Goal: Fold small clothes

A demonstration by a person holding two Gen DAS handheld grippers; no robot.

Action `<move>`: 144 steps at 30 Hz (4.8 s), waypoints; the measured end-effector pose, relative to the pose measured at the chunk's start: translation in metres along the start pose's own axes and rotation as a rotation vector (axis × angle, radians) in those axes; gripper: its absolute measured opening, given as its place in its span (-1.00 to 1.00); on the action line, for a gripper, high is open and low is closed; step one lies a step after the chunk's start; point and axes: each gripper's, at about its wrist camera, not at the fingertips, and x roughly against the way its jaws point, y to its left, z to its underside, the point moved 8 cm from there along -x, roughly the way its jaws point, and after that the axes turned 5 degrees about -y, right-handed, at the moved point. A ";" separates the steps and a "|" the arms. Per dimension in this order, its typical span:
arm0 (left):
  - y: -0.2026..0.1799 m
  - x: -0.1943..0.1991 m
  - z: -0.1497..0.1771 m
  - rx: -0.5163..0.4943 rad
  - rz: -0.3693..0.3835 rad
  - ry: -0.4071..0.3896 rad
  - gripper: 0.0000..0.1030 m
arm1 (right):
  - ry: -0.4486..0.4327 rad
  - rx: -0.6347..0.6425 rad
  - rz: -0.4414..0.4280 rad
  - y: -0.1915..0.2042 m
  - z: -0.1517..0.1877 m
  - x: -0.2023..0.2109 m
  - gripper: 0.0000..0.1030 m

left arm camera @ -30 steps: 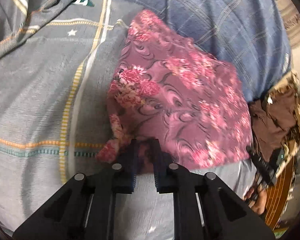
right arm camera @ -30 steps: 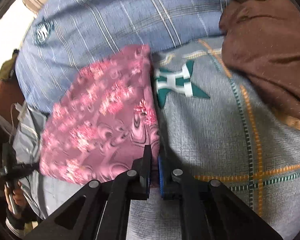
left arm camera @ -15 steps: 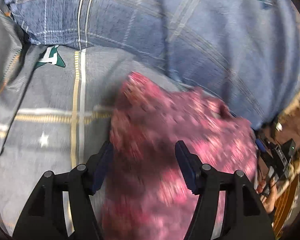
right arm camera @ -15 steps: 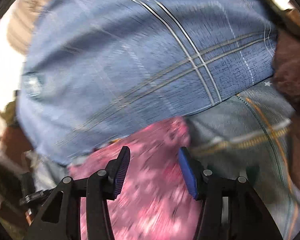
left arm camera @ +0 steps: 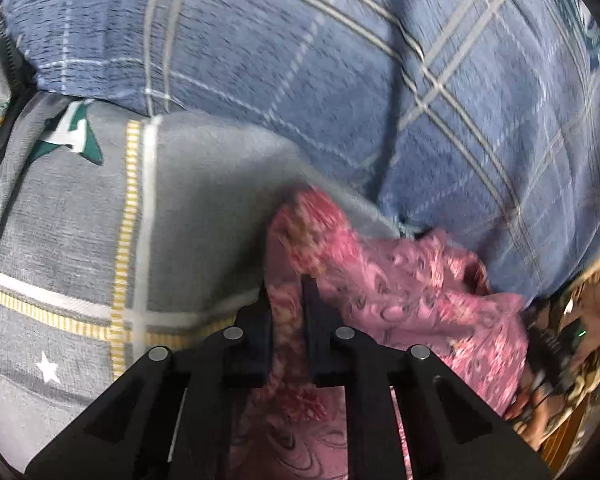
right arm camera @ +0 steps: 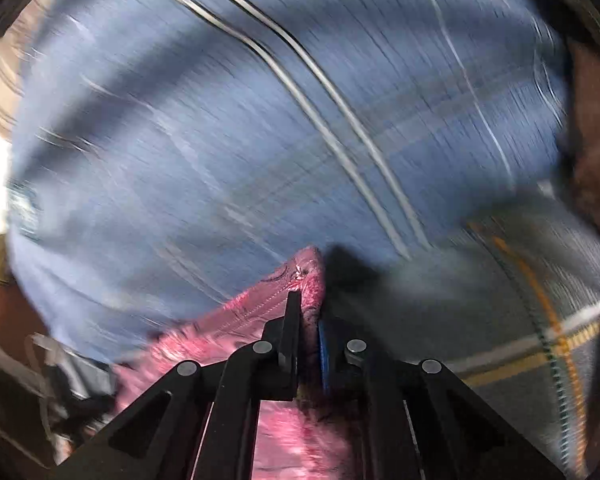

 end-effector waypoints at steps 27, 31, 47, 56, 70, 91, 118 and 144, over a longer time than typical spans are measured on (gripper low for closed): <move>-0.005 0.011 -0.042 -0.053 -0.018 -0.089 -0.90 | -0.147 0.003 -0.102 0.026 -0.037 0.017 -0.89; 0.013 -0.002 -0.040 -0.008 -0.073 -0.052 -0.79 | 0.011 -0.022 0.102 -0.007 -0.008 -0.022 -0.75; -0.034 0.035 0.034 -0.301 -0.094 -0.095 -0.09 | -0.041 0.036 -0.045 0.043 0.074 0.018 -0.41; -0.040 0.083 0.046 -0.281 -0.069 -0.142 -0.01 | -0.055 0.304 -0.031 0.108 0.104 0.078 0.03; -0.004 0.091 0.068 -0.270 -0.110 -0.192 0.11 | 0.086 0.798 -0.048 0.223 0.268 0.073 0.25; 0.068 0.124 0.030 -0.080 -0.080 -0.137 0.18 | 0.003 1.333 -0.083 0.340 0.386 0.026 0.59; -0.015 0.028 0.027 0.074 0.293 0.218 0.35 | -0.110 0.907 -0.248 0.322 0.288 0.075 -0.75; -0.054 0.041 0.014 -0.083 0.257 0.139 -0.87 | -0.032 0.731 -0.392 0.301 0.289 0.077 -0.75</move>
